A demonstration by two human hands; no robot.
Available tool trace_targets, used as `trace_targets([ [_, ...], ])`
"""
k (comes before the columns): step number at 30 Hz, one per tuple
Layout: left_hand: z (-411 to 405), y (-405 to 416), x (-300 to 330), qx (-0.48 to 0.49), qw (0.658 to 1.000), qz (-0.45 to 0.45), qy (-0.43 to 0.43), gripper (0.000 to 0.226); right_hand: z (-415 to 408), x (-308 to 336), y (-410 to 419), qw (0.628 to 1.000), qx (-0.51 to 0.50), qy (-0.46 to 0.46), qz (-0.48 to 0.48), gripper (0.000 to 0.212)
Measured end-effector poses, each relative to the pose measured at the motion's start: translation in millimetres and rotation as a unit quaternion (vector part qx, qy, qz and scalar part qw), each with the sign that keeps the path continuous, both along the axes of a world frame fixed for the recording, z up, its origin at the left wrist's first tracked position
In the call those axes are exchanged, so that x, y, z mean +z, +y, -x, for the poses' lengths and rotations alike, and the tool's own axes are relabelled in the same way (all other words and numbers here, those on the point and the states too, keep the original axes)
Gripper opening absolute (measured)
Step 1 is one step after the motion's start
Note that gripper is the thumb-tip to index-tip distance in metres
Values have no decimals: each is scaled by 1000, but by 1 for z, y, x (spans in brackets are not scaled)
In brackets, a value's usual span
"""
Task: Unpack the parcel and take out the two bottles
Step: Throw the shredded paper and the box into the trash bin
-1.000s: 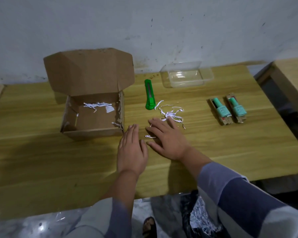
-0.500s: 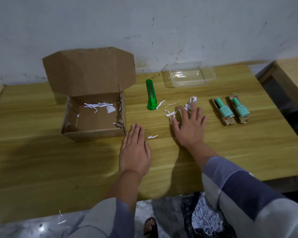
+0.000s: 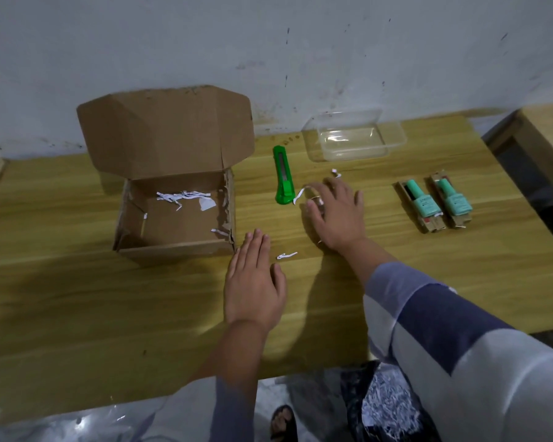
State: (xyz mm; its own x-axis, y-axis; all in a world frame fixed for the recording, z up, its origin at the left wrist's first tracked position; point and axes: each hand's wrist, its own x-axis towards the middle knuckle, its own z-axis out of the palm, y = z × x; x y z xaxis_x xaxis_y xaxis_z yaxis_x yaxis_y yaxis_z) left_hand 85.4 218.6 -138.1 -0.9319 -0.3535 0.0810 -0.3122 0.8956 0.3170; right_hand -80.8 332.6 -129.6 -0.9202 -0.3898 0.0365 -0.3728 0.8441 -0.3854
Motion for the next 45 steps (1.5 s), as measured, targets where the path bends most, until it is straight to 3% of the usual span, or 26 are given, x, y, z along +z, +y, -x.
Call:
trace_targets([
  [4, 0, 0, -1, -2, 1000, 0, 2, 62, -15, 0, -15, 998, 62, 5, -32, 51],
  [8, 1, -1, -3, -1, 1000, 3, 3, 60, -42, -3, -9, 997, 73, 9, 33, 63],
  [12, 1, 0, -3, -8, 1000, 1, 2, 61, -68, -3, -5, 990, 129, 40, 48, 47],
  [16, -1, 3, -3, -4, 1000, 1, 2, 63, -75, -3, 9, 983, 133, 74, 98, 17],
  [18, -2, 3, -2, -5, 1000, 0, -1, 64, -71, 2, 16, 982, 113, 51, 145, 12],
  [22, 1, 0, -2, 0, 1000, -4, -2, 60, -53, 22, 18, 969, 35, -66, 234, 21],
  [24, 0, 0, -2, 0, 1000, -9, -4, 59, -44, 26, 19, 977, 31, -62, 201, 19],
  [27, -1, 1, -2, 2, 1000, -8, 1, 61, -39, 25, 18, 994, 79, -43, 58, 33],
  [32, -1, 1, -3, 1, 1000, -5, 0, 60, -51, 19, 27, 978, 183, -1, -97, 52],
  [36, 0, 1, -3, 6, 1000, -3, 7, 63, -62, 15, 50, 960, 223, 116, -127, 57],
  [39, 0, 1, -3, 7, 1000, -3, 10, 62, -71, 9, 55, 954, 216, 177, -107, 42],
  [43, -1, 2, -2, 0, 1000, 1, 4, 64, -78, 6, 51, 966, 197, 157, -53, 18],
  [45, -1, 2, -3, 1, 1000, 2, 3, 63, -80, 6, 49, 970, 183, 142, -67, 19],
])
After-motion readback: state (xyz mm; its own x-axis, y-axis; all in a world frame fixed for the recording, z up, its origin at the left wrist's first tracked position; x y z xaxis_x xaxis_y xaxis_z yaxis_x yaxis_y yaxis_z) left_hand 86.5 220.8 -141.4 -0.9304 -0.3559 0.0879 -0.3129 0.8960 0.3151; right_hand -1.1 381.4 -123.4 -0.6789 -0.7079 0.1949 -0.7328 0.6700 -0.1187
